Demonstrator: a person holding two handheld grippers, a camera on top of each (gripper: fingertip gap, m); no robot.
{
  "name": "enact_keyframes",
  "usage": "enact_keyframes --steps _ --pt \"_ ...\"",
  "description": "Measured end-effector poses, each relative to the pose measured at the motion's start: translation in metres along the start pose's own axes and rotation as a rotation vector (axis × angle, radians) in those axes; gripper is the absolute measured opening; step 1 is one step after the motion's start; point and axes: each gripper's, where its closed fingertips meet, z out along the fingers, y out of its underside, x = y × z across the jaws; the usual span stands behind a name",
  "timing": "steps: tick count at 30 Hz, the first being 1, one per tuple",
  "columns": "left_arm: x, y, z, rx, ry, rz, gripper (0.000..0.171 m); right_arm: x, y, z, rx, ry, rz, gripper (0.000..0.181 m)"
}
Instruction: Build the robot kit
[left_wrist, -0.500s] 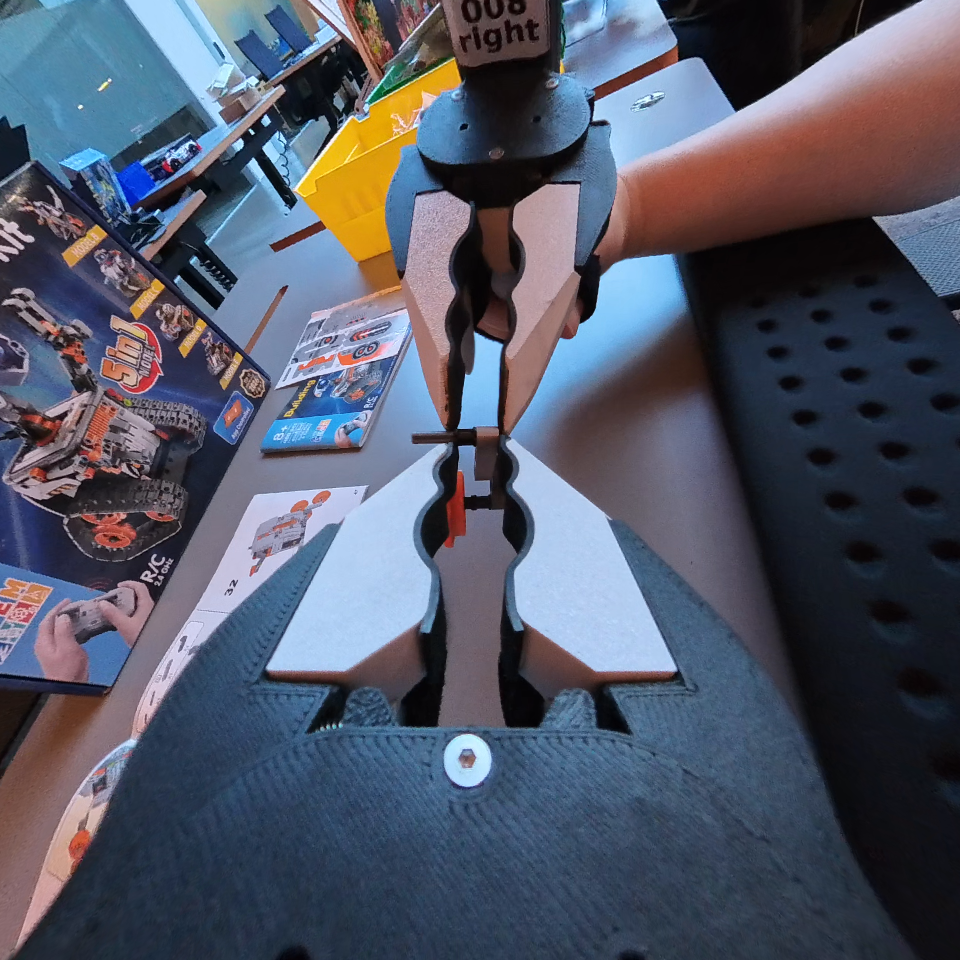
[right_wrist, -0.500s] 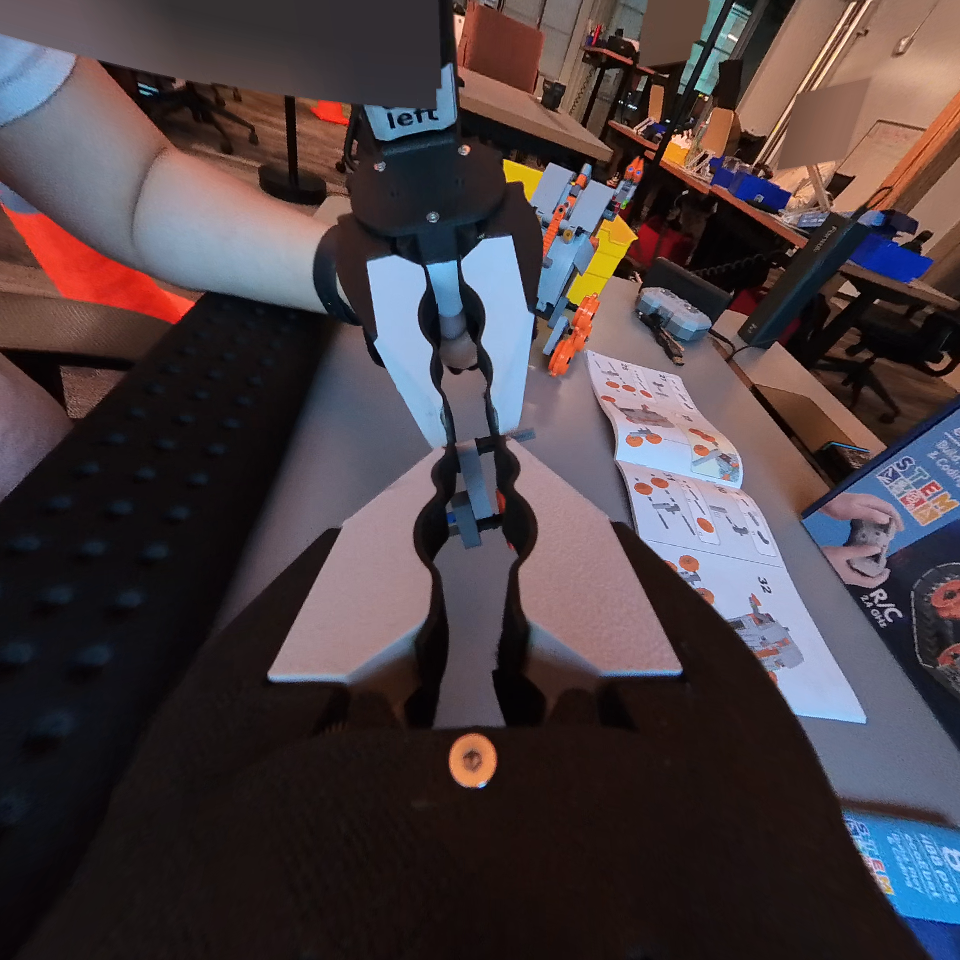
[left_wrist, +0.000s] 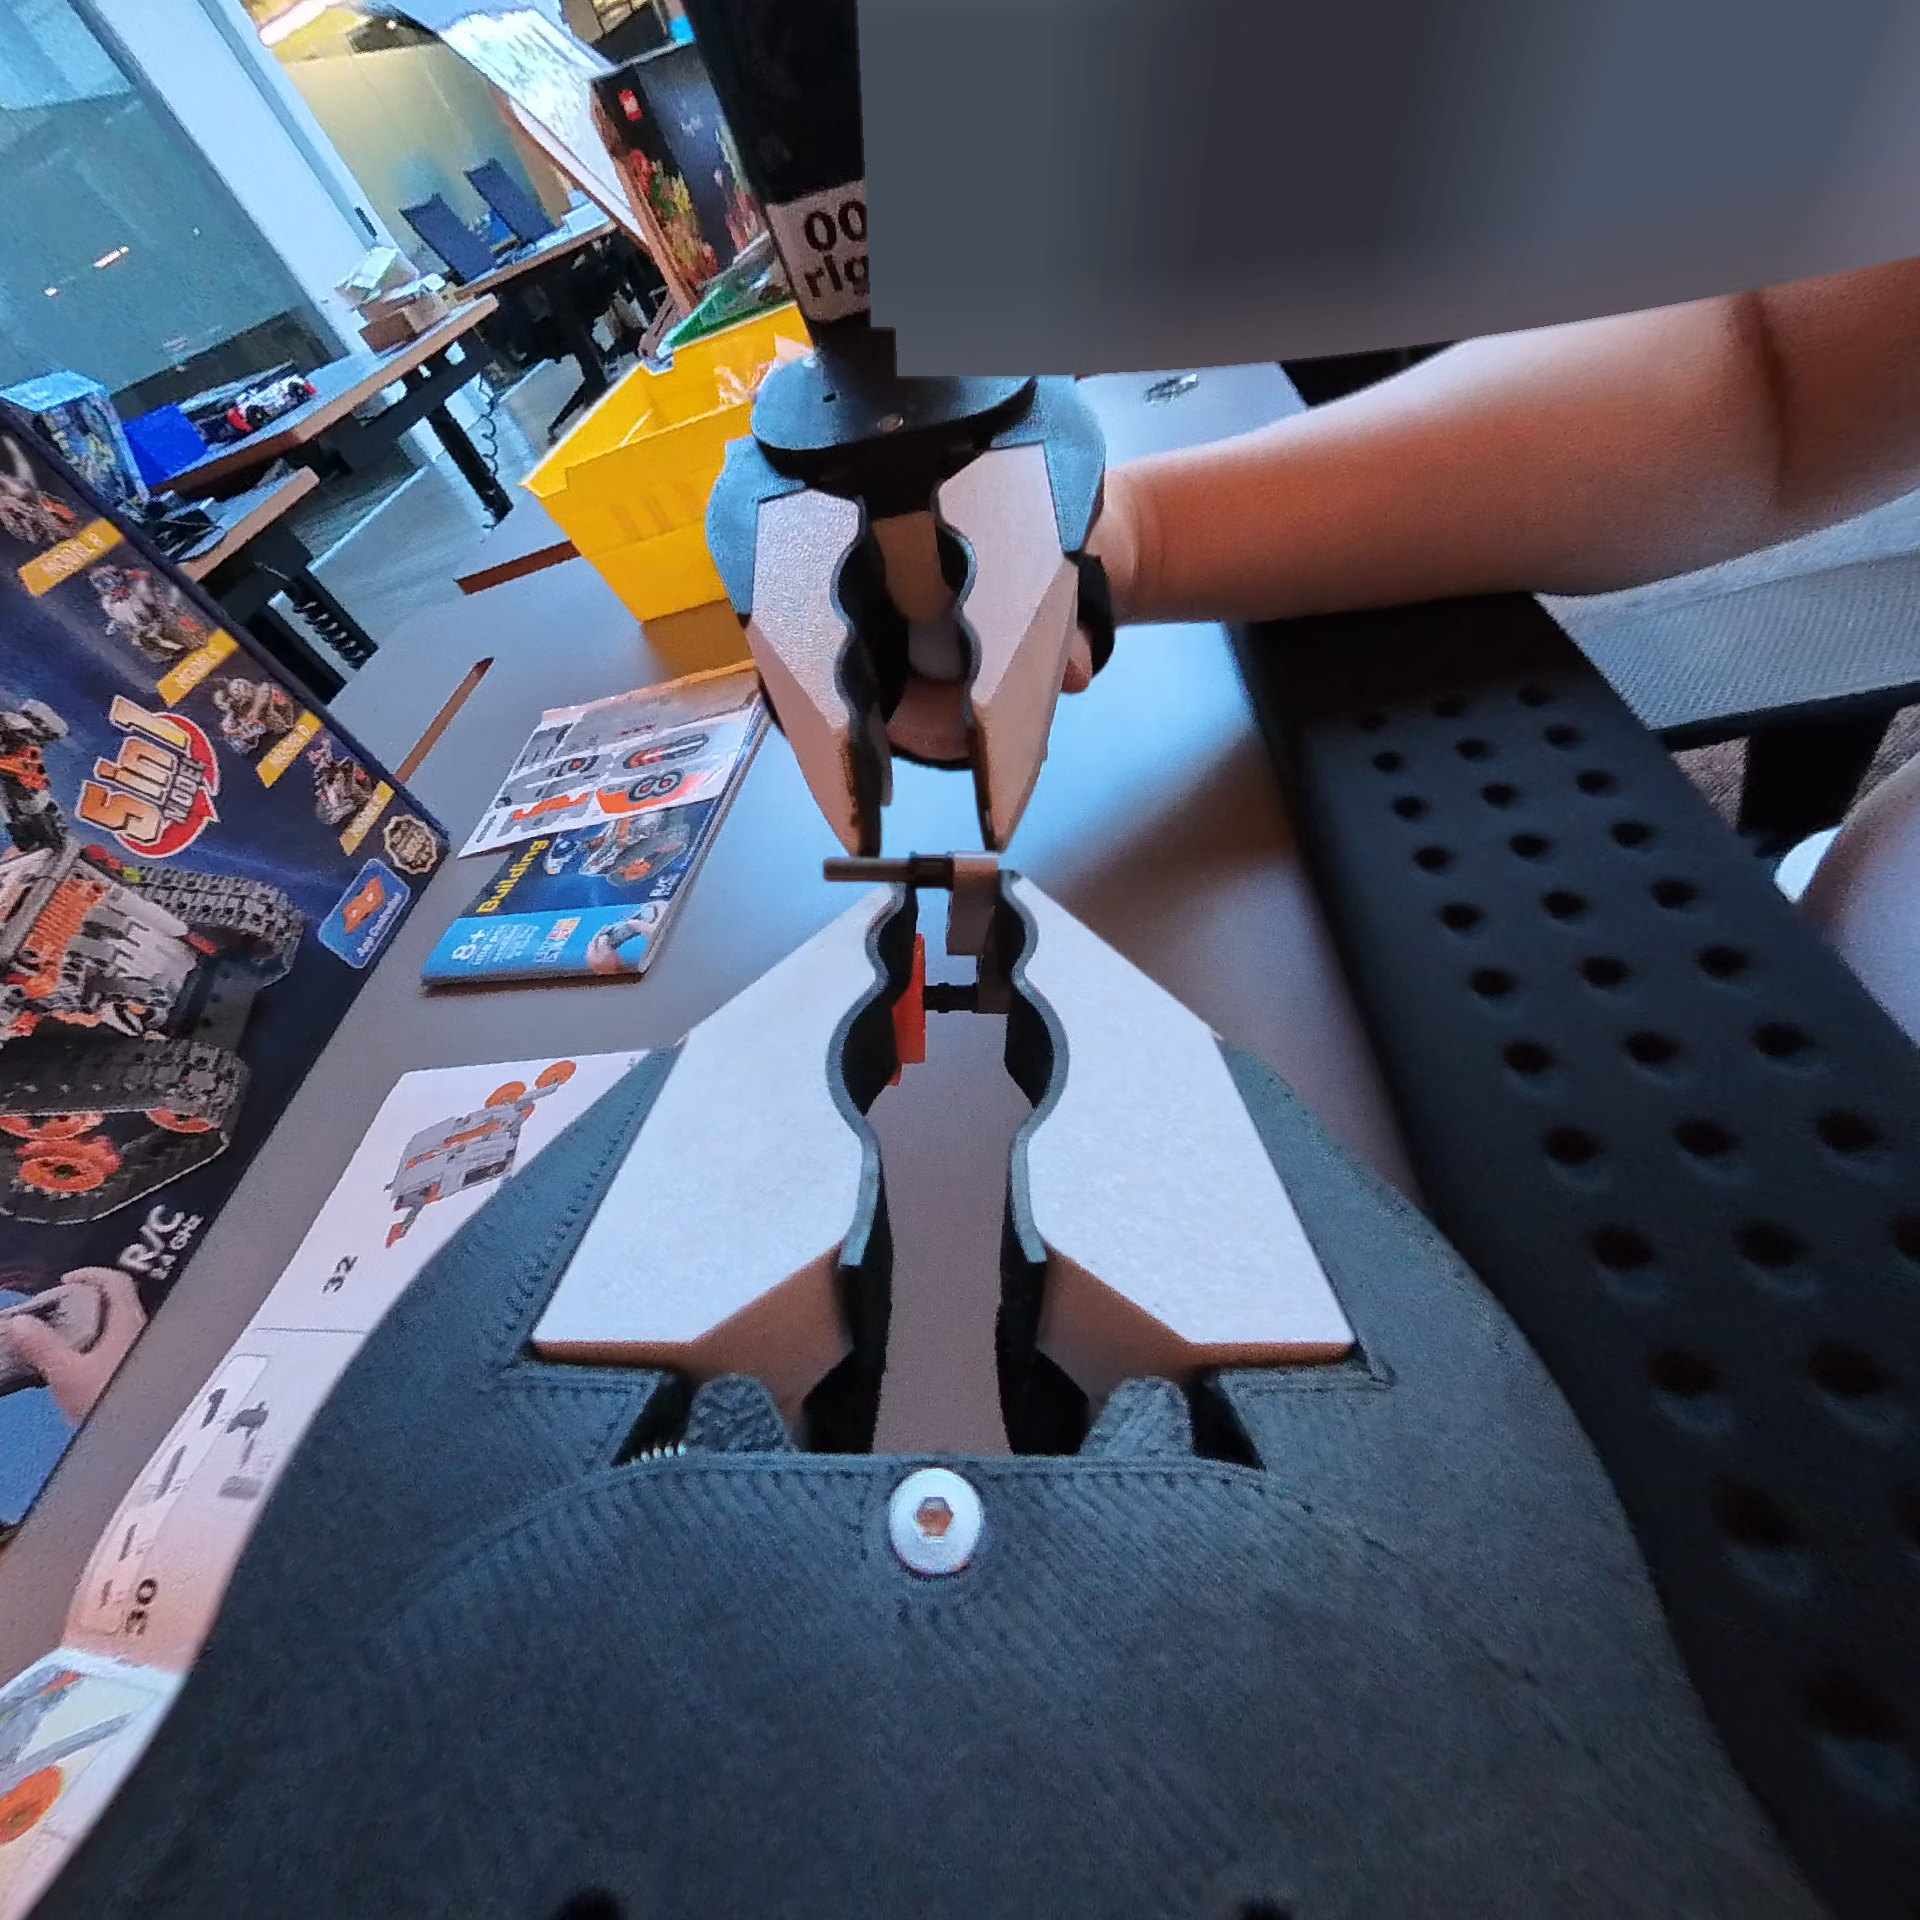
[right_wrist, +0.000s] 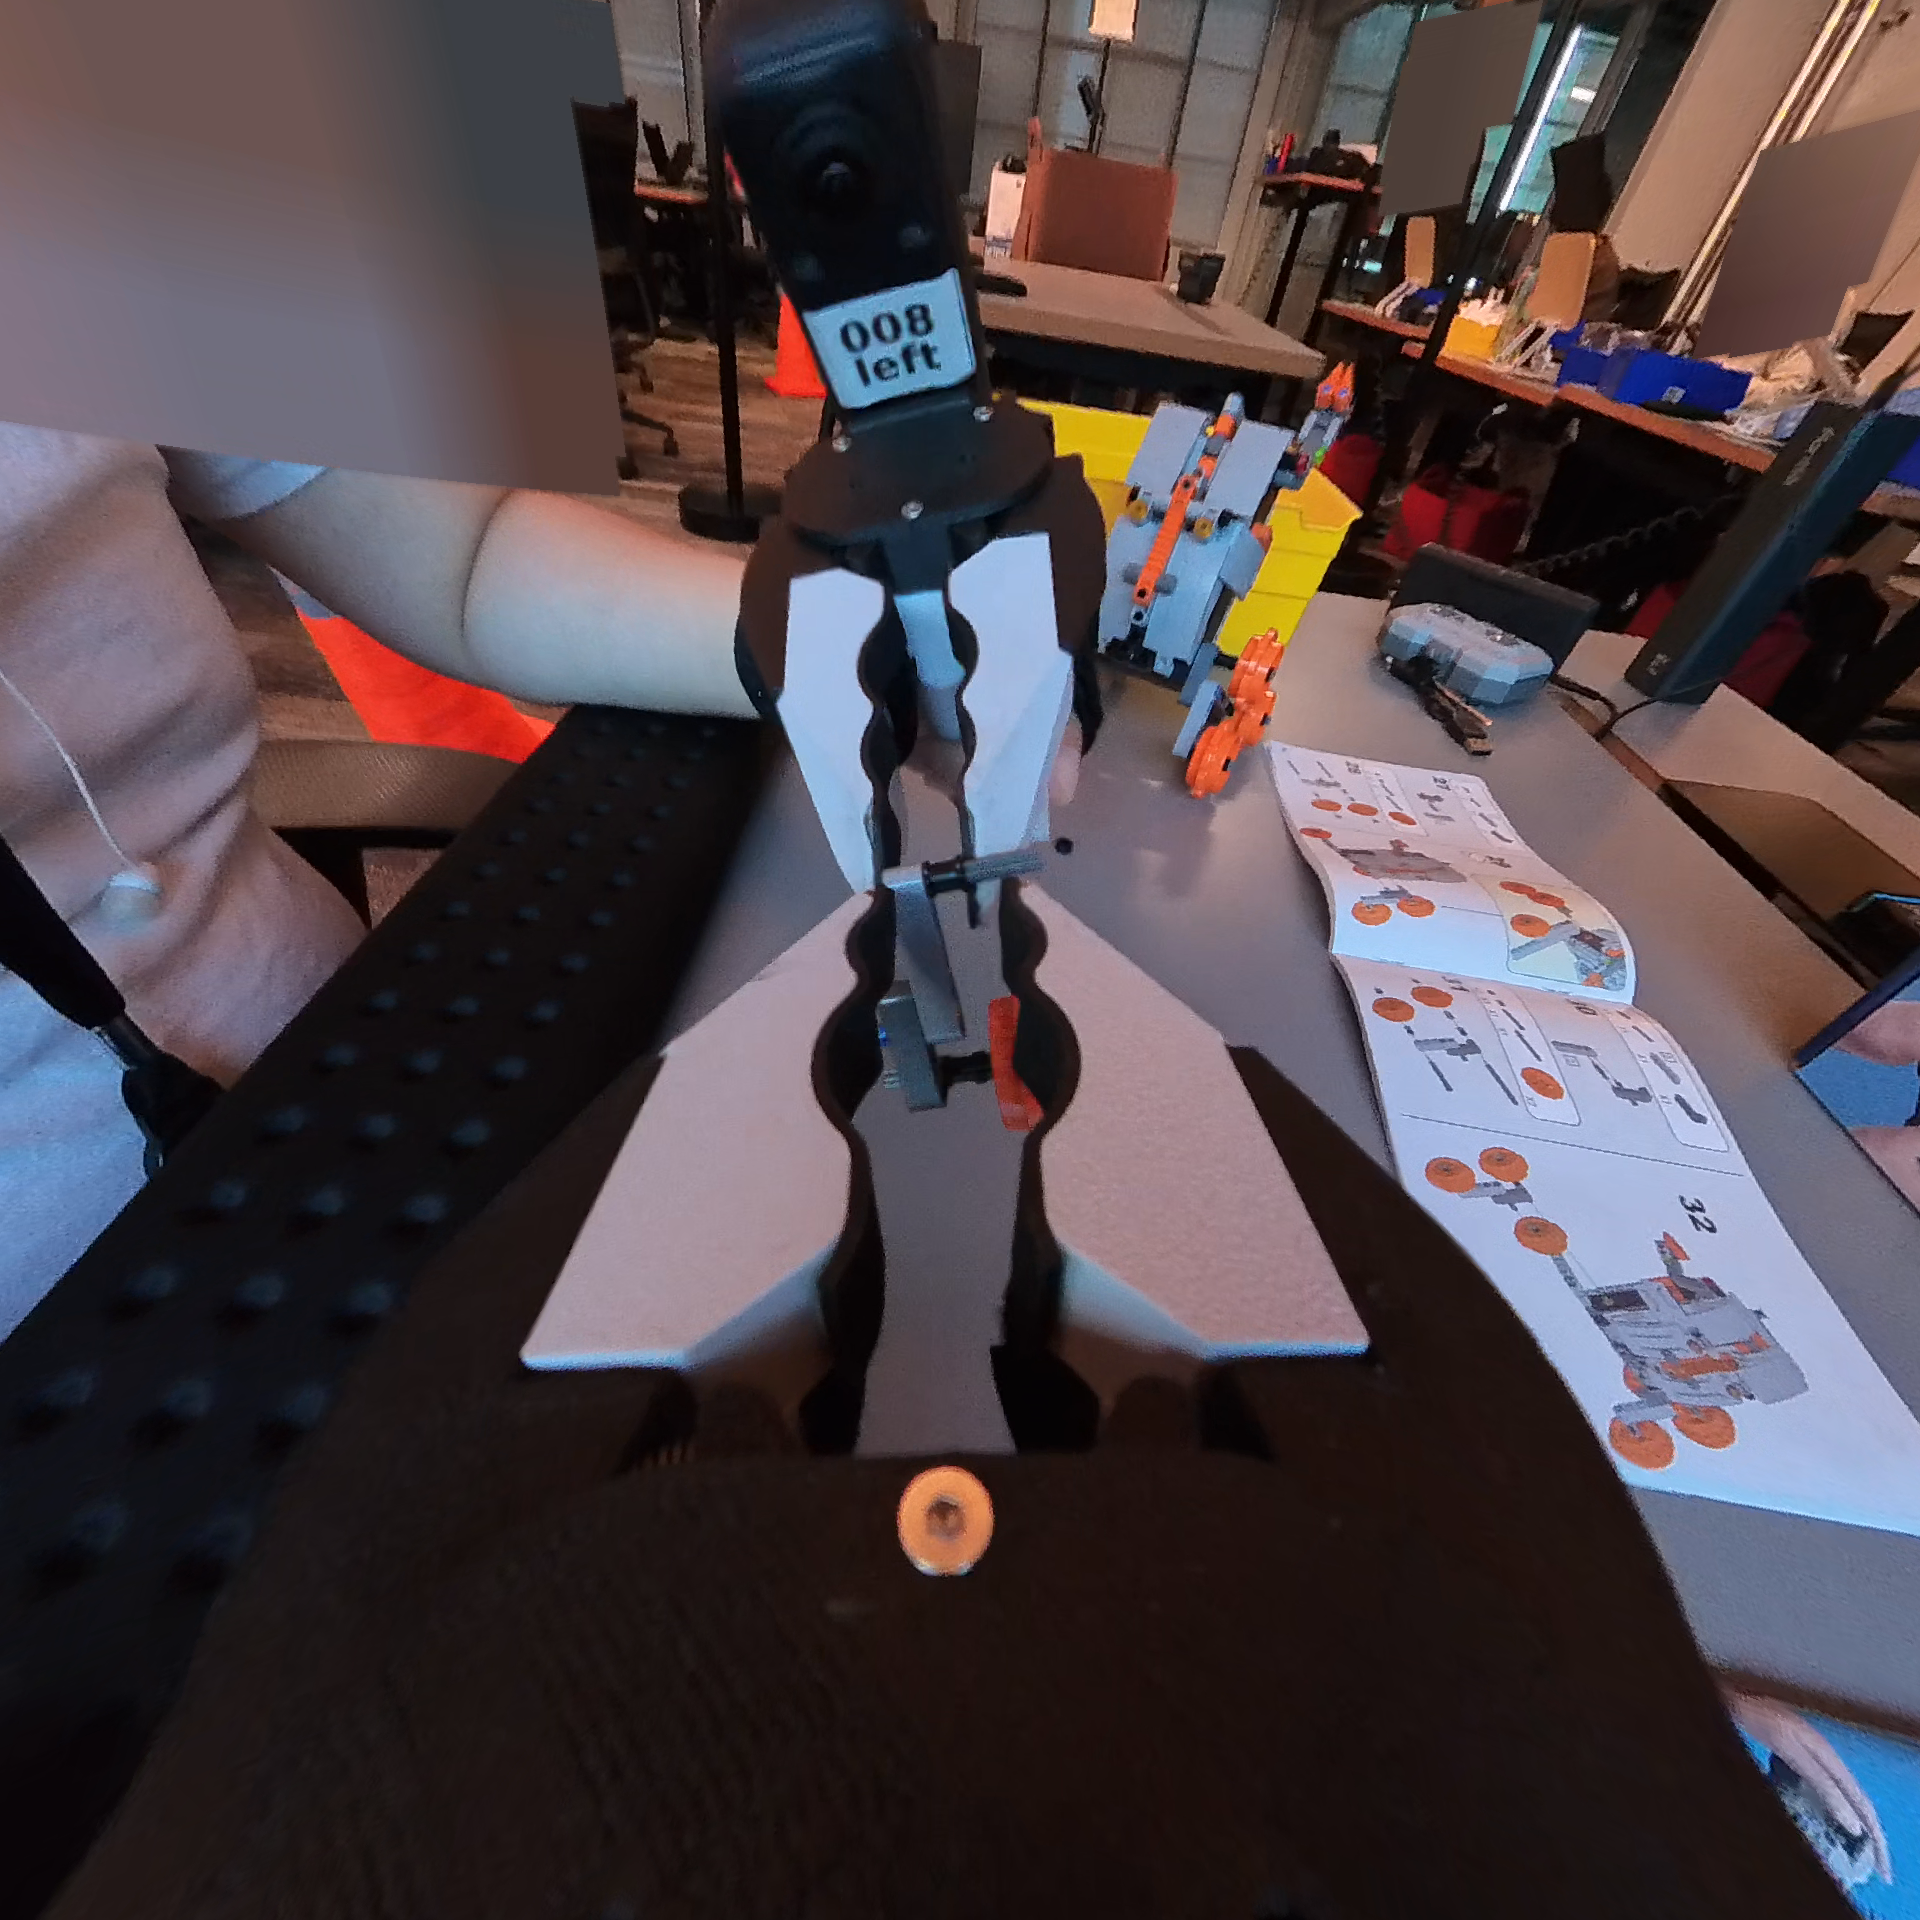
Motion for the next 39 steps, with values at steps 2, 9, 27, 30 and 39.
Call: enact_keyframes --steps 2,9,27,30,39 --pt "0.000 0.001 -0.002 -0.001 0.025 -0.044 0.013 0.002 -0.008 -0.004 0.046 0.003 0.019 0.021" --pt "-0.005 -0.008 -0.009 0.078 0.068 -0.173 0.013 0.031 -0.020 -0.023 0.140 0.146 0.099 0.008" --pt "0.006 -0.004 -0.001 0.043 0.112 -0.171 0.013 0.088 -0.018 -0.076 0.485 0.157 0.789 0.000" --pt "0.006 -0.003 0.000 0.037 0.108 -0.158 0.013 0.098 -0.003 -0.074 0.317 0.356 0.595 0.000" --pt "0.008 0.000 0.003 0.016 0.099 -0.138 0.013 0.082 -0.045 -0.072 0.135 0.732 -0.342 0.101"
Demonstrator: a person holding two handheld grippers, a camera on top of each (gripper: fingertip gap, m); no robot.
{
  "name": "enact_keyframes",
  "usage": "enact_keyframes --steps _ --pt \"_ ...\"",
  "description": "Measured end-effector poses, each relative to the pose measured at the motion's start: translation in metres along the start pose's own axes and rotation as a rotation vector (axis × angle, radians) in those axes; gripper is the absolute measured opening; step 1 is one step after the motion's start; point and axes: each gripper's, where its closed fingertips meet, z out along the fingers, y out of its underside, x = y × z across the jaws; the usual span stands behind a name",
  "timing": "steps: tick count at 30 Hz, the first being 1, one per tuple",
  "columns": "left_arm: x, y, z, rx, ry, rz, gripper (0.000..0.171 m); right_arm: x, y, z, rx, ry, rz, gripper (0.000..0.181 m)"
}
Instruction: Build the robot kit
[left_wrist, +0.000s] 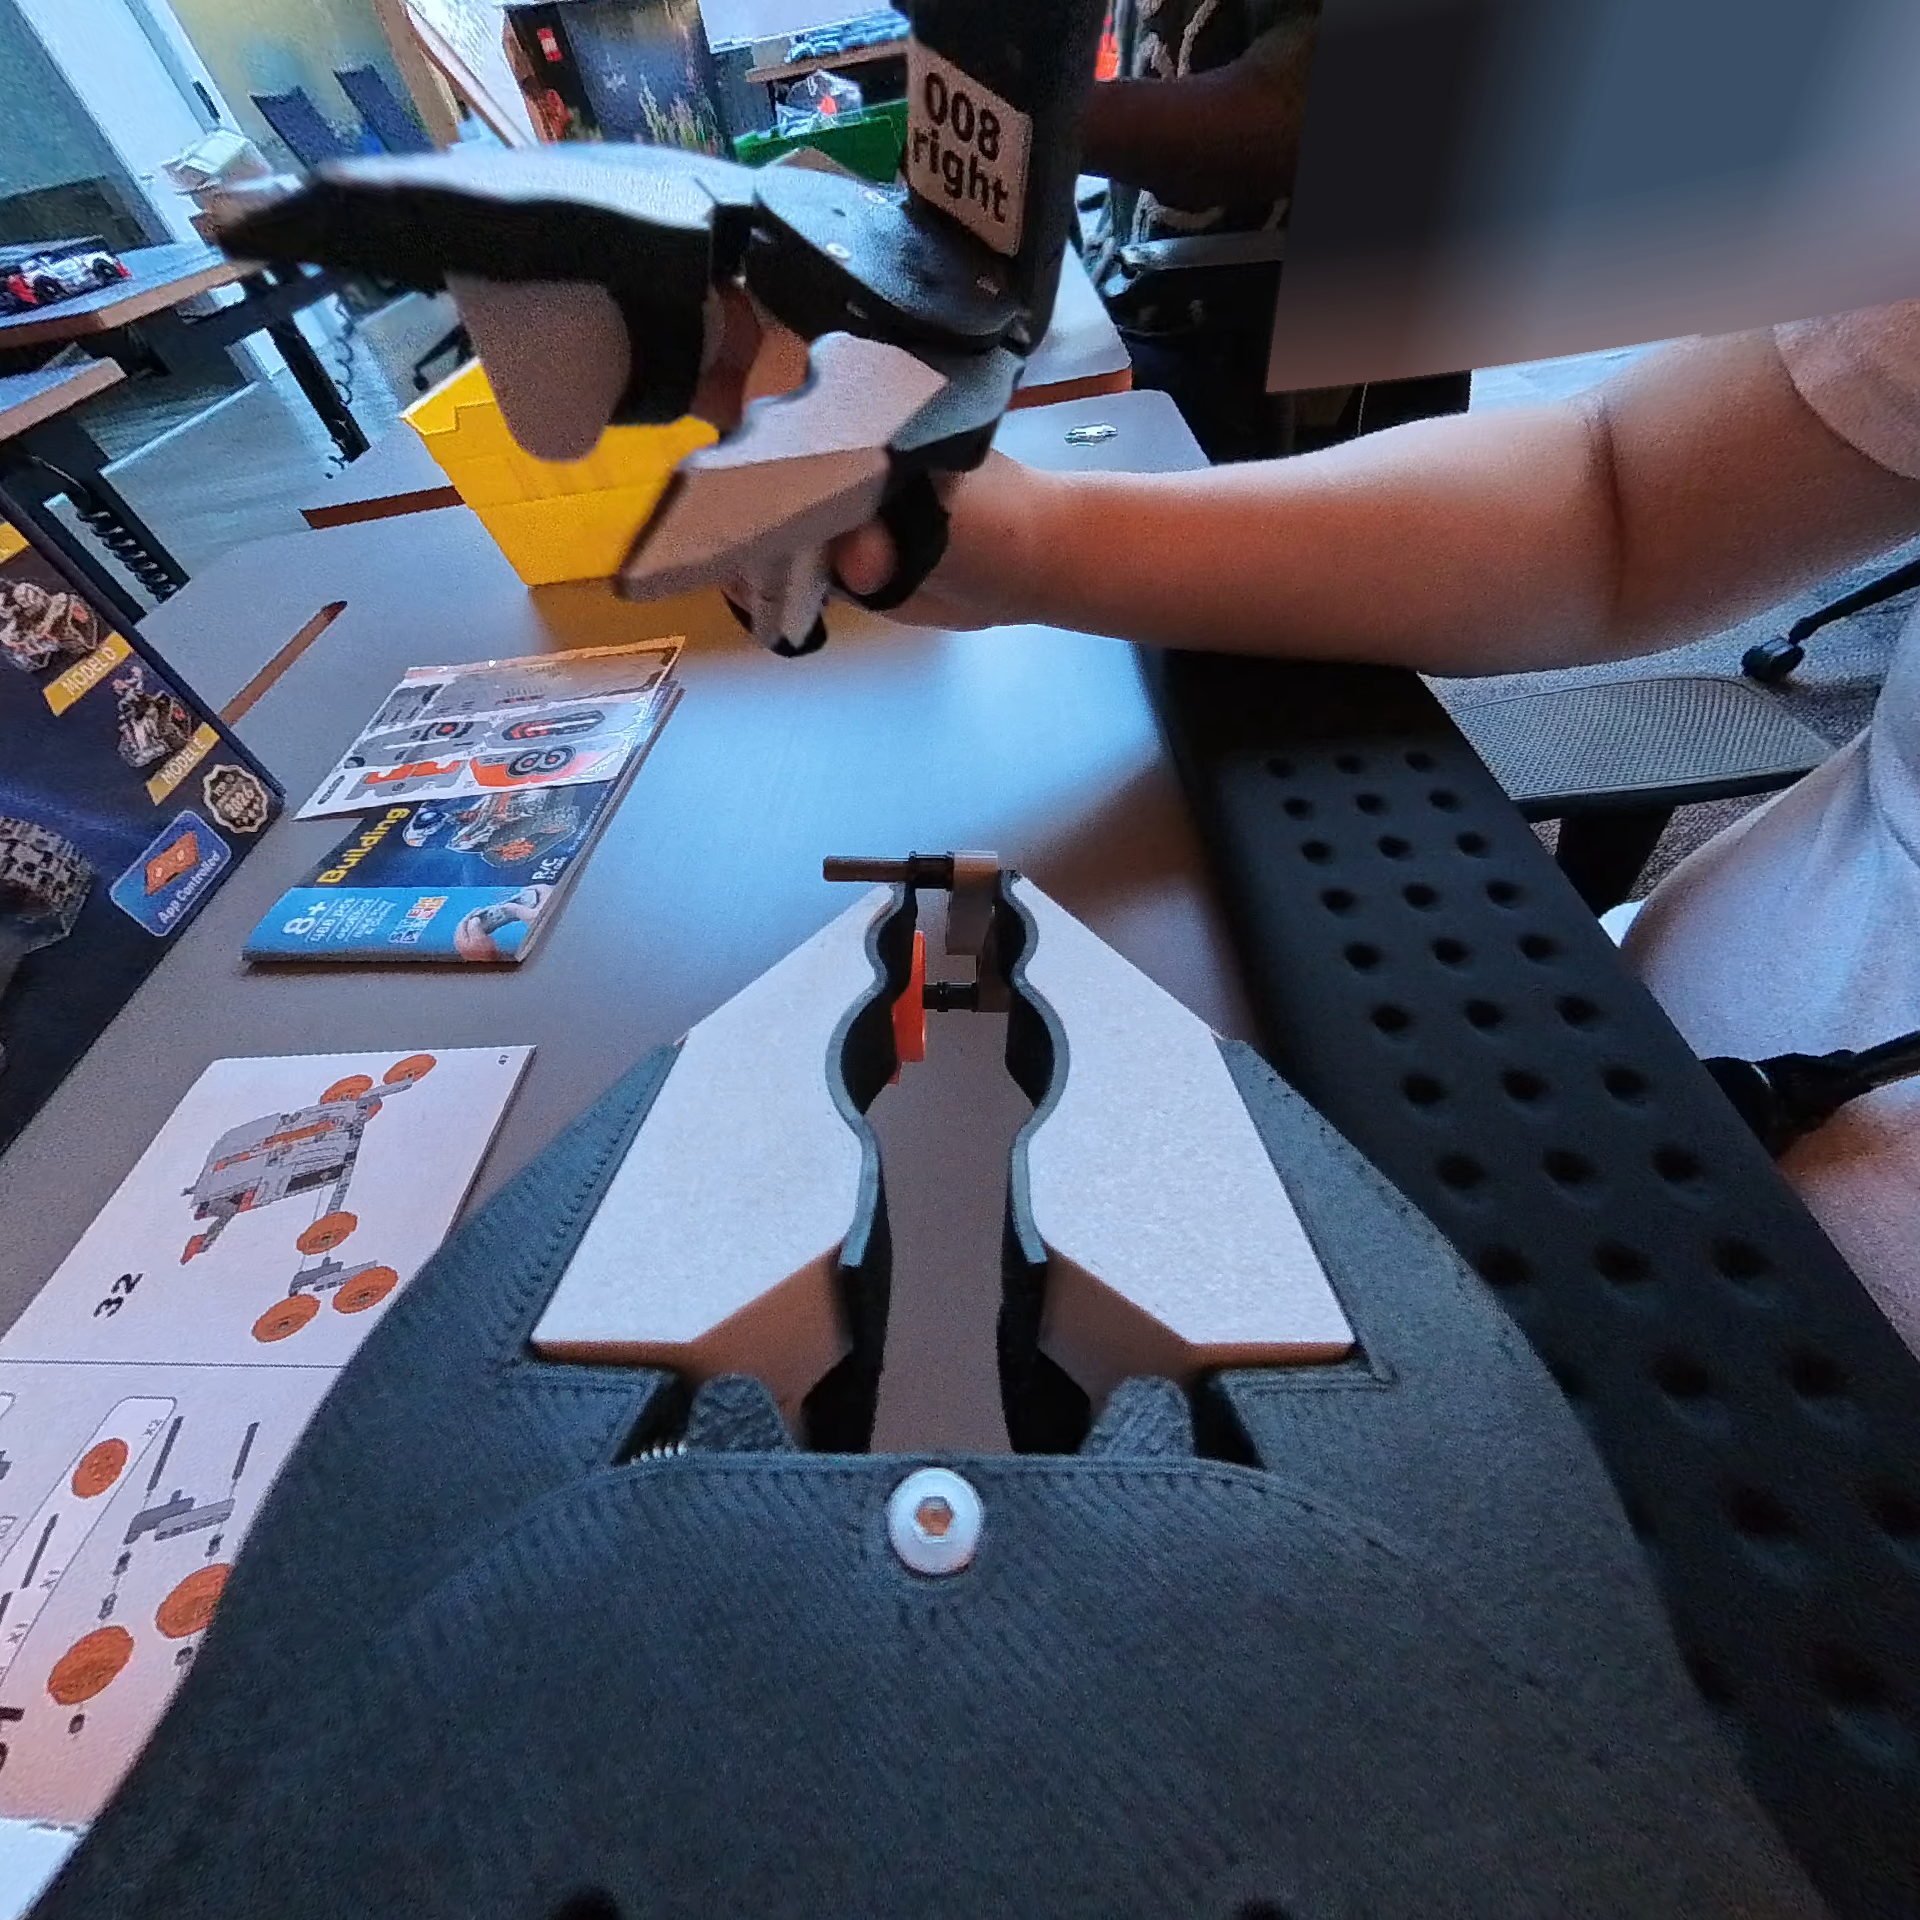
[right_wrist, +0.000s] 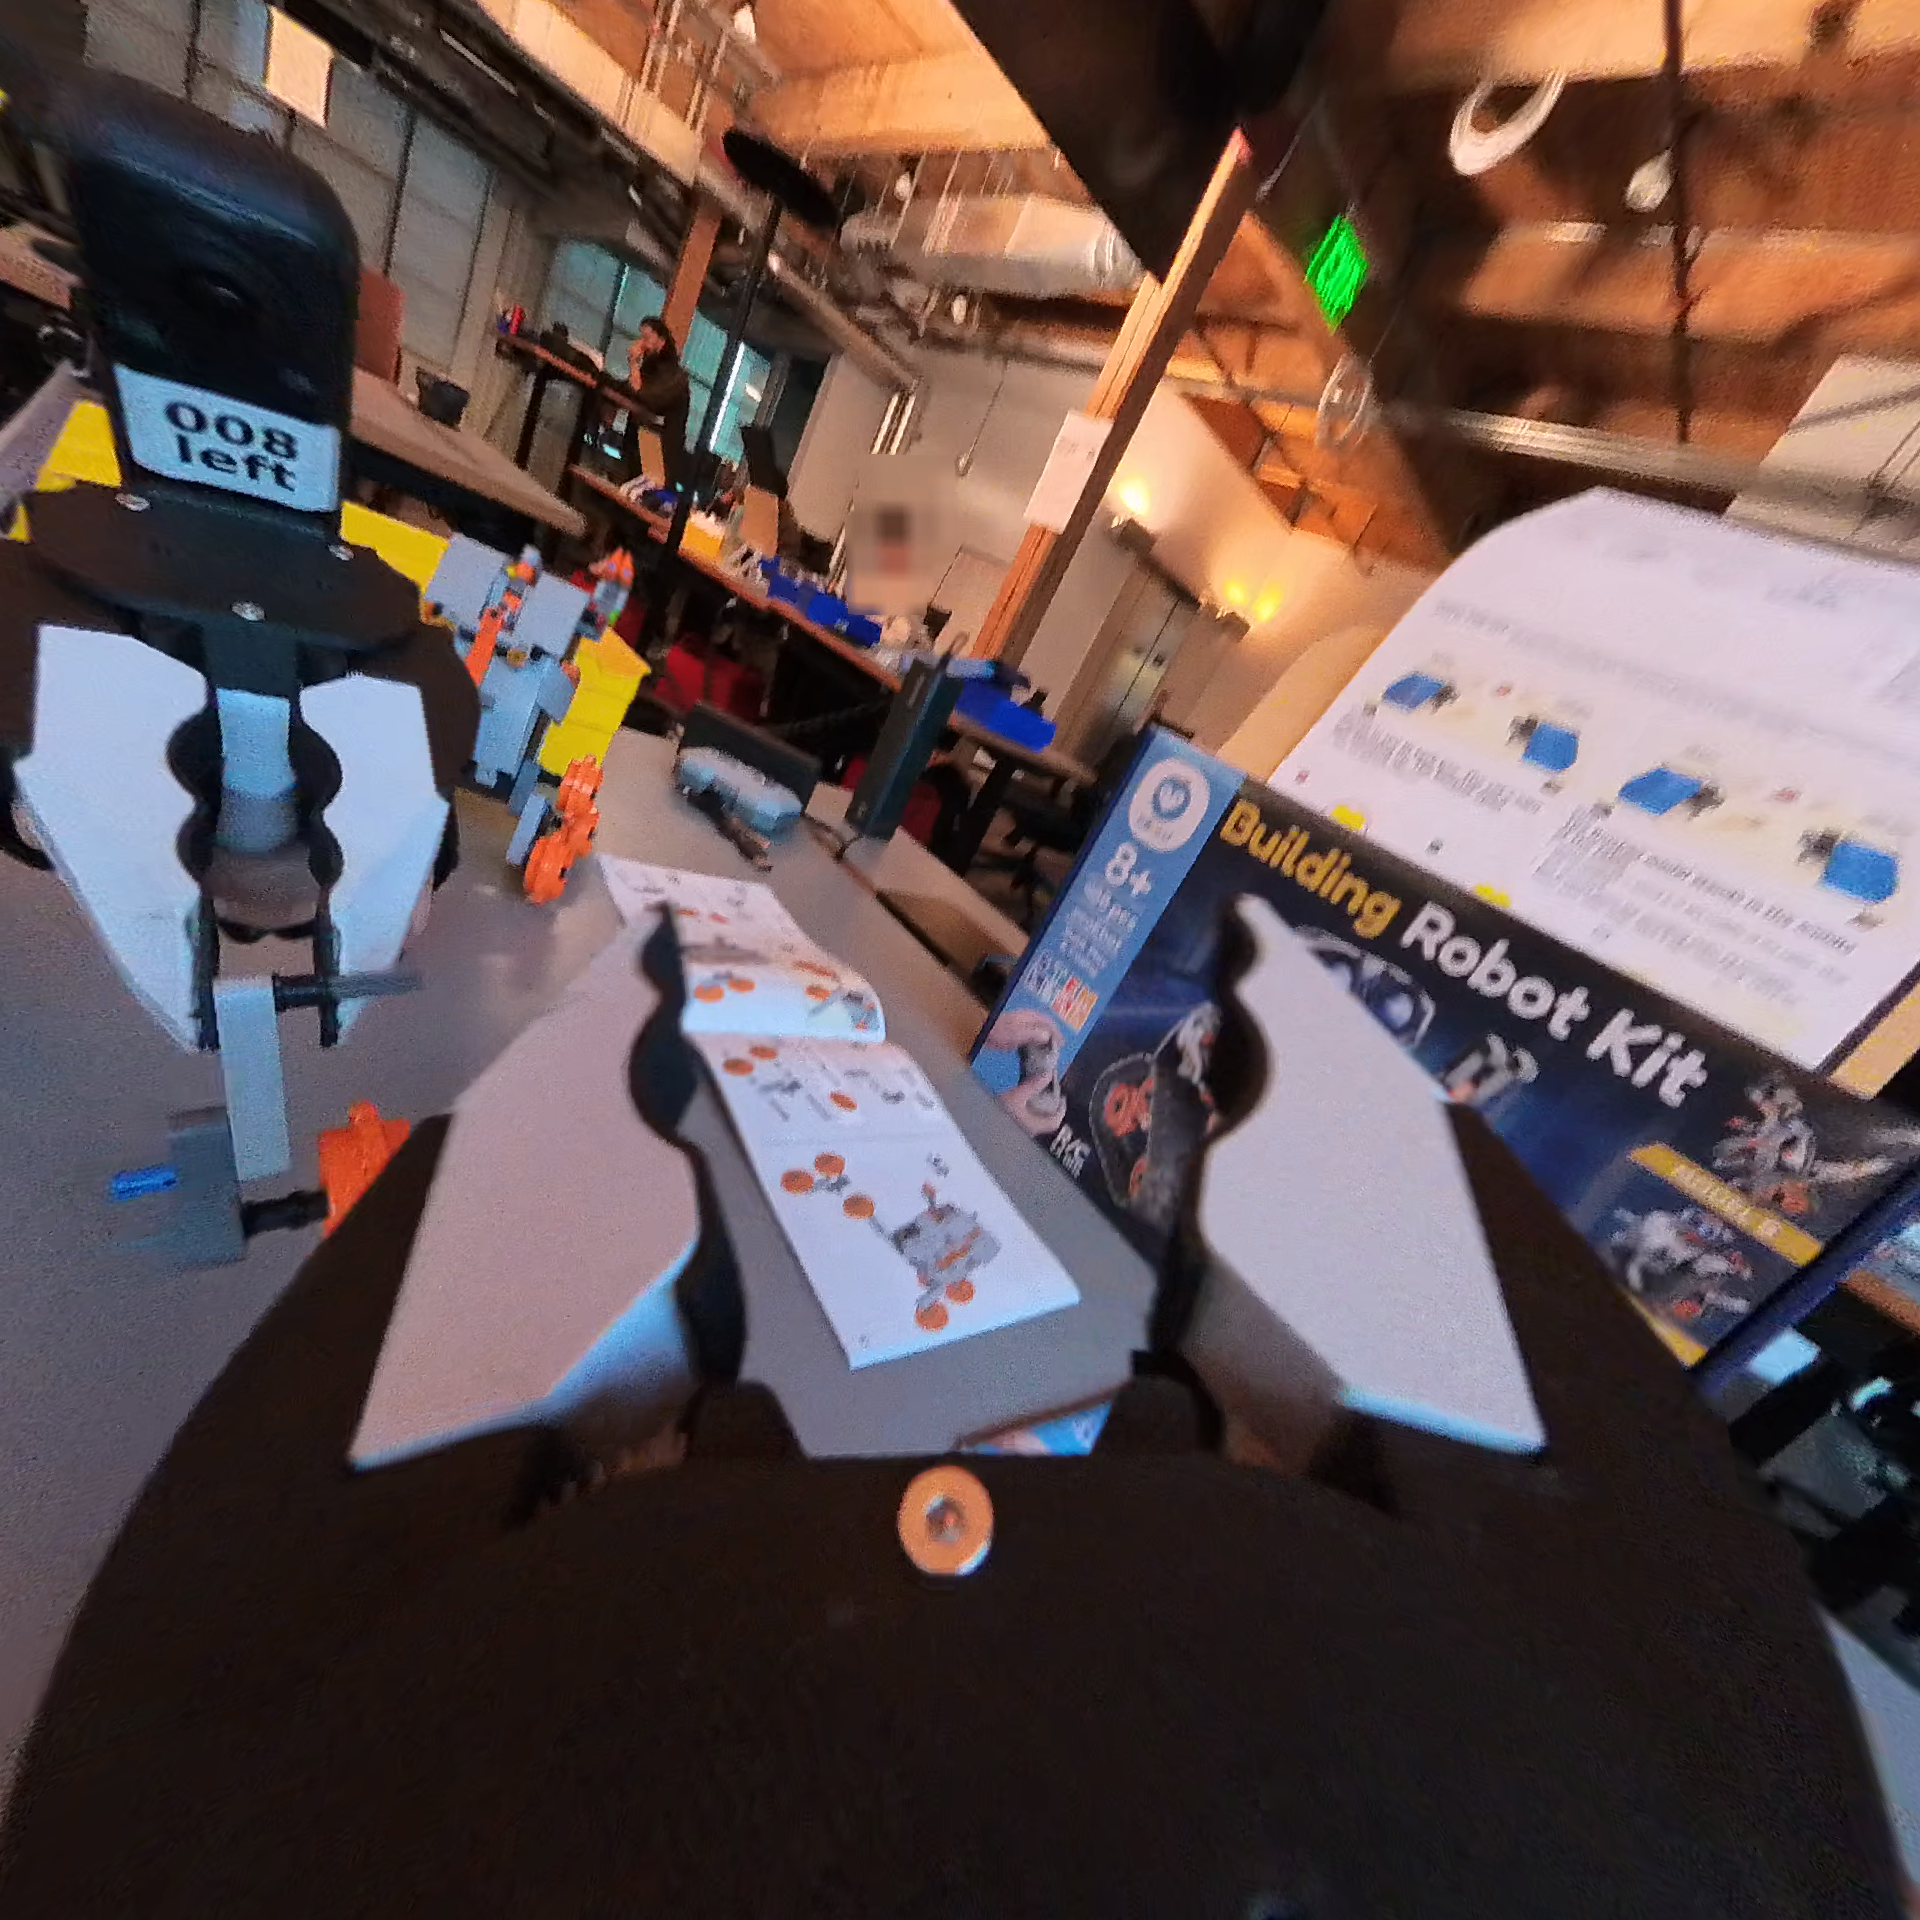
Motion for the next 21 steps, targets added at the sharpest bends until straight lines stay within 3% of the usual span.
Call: enact_keyframes --steps 2,6,14,21 --pt "0.000 0.000 0.000 -0.002 -0.001 -0.002 0.013 0.000 -0.008 0.000 0.036 0.025 -0.064 0.124" --pt "-0.001 -0.001 -0.001 0.003 -0.003 -0.003 0.013 0.003 -0.020 -0.002 0.068 0.077 -0.136 0.152" --pt "-0.002 0.001 -0.001 -0.003 -0.003 -0.014 0.013 0.003 -0.023 -0.003 0.056 0.097 -0.194 0.156" --pt "-0.004 0.002 -0.002 -0.005 -0.008 -0.017 0.013 -0.011 -0.022 0.000 0.025 0.099 -0.410 0.152"
